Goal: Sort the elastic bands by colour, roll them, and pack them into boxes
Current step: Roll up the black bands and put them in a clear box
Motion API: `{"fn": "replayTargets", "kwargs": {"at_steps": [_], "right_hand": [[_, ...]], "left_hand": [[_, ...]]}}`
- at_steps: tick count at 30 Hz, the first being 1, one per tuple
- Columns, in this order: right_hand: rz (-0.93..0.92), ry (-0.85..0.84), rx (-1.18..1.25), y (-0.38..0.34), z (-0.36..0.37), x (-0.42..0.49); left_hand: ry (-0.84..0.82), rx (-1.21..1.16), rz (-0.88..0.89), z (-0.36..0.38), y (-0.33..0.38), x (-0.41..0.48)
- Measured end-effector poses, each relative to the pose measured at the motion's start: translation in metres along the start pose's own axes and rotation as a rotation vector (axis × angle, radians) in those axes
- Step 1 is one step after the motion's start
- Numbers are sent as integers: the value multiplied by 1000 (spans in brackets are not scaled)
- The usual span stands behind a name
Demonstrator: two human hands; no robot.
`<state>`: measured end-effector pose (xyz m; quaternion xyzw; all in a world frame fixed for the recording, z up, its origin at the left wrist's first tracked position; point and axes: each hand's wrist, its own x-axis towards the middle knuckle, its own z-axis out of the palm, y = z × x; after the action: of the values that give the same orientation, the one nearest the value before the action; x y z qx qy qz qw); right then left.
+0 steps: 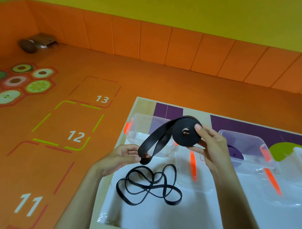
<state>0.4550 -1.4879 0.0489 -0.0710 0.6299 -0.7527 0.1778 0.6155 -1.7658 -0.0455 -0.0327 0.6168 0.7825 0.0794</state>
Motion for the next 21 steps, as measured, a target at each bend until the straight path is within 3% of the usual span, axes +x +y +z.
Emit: {"fn": "replayTargets", "kwargs": {"at_steps": [4, 9, 12, 14, 19, 21], "right_hand": [[22, 31, -2, 9, -4, 1], [18, 28, -28, 22, 3, -4], [0, 6, -61, 28, 7, -5], [-25, 2, -62, 29, 10, -5], [-127, -74, -107, 18, 10, -6], [-169, -105, -140, 10, 9, -5]], "left_hand": [[182, 49, 32, -2, 0, 3], [669, 85, 98, 6, 0, 23], [897, 315, 140, 12, -2, 30], [878, 386, 111, 13, -6, 31], [536, 285, -113, 13, -11, 30], [477, 340, -72, 14, -1, 29]]}}
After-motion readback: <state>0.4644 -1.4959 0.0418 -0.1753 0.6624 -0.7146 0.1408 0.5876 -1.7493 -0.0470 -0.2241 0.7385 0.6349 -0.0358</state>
